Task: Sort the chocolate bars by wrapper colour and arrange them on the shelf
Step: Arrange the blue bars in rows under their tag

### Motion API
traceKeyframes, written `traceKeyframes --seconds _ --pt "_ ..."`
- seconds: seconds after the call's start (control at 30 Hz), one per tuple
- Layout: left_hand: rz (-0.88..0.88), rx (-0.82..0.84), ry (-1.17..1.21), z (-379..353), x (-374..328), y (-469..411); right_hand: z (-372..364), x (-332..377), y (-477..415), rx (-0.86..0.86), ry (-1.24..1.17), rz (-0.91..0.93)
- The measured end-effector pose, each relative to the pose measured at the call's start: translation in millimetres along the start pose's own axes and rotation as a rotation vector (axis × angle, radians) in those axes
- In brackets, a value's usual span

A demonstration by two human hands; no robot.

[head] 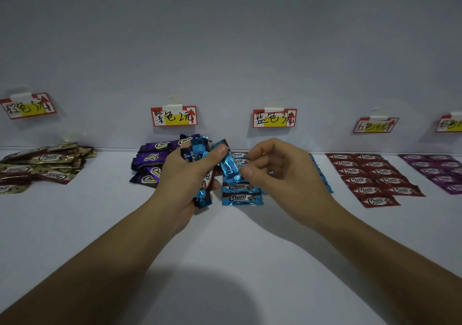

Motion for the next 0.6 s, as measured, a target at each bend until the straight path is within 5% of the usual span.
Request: traceKeyframes --seconds 0.33,0.5,0.6 --pt "-0.156 0.207 -0.198 -18 -4 8 27 10 -6 -0.086 0.036 0.021" --pt "-0.623 0.42 -1.033 -29 -9 11 40 17 -7 0.069 0.48 0.081" --pt "-0.749 0.56 -1.195 -39 -4 17 43 7 3 0.089 0.719 0.187"
Point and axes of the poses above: each hand's wrist, its own y-axis away from the middle knuckle, its own z-axis out of the back of the hand, x = y × z, the point moved 7 cm from there along -y, towards the middle knuckle, and after that the axes turned 11 degrees about y, right-handed, at the moved point
